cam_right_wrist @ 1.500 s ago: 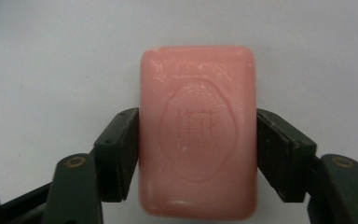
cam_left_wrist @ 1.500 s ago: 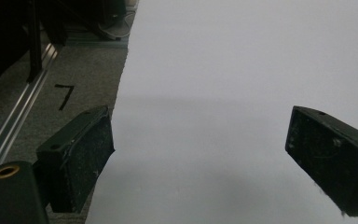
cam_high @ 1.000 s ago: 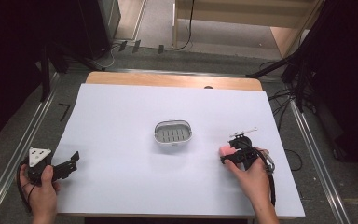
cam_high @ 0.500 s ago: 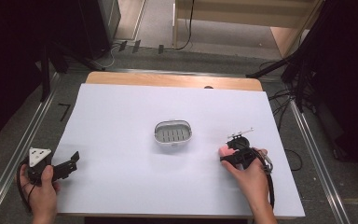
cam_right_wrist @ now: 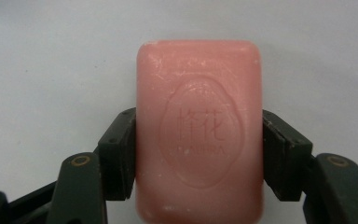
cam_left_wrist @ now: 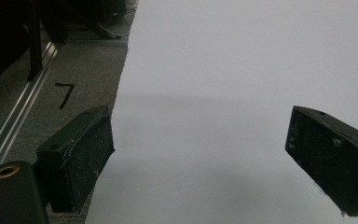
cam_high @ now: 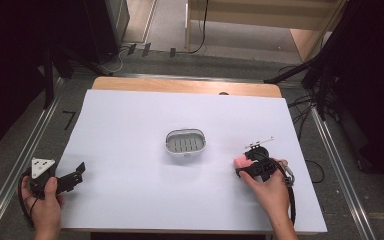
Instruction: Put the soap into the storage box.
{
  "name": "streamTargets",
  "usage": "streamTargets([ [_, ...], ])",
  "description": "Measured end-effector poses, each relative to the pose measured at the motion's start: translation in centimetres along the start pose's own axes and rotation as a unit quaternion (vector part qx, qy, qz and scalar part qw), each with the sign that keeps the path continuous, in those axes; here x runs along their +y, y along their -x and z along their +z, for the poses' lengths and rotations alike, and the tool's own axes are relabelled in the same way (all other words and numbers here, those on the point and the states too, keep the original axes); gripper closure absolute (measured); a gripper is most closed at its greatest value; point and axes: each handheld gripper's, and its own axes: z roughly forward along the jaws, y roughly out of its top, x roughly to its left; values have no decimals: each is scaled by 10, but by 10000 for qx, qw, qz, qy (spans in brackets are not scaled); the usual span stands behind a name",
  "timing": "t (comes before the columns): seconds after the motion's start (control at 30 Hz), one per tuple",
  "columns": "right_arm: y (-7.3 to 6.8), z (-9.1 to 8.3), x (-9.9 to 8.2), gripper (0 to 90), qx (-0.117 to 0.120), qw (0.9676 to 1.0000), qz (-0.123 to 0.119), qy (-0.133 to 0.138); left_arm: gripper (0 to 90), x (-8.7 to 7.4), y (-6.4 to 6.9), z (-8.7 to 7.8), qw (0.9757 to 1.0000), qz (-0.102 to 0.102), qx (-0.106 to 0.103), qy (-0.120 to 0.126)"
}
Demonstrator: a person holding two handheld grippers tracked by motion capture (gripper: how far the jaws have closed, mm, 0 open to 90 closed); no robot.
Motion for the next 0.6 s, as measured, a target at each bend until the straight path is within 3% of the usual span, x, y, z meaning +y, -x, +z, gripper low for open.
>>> streamTargets([
  [0.17, -1, -5, 4, 388, 238, 9995, -202, 109, 82, 0, 0, 0, 10000, 5, 2, 5],
  [0.4, -6, -10, 11, 388, 162, 9985, -480, 217, 81, 0, 0, 0, 10000, 9, 11, 15],
  [0.6, -9, -15, 20, 388, 342, 9970, -628, 289, 81, 0, 0, 0, 10000, 21, 14, 13],
])
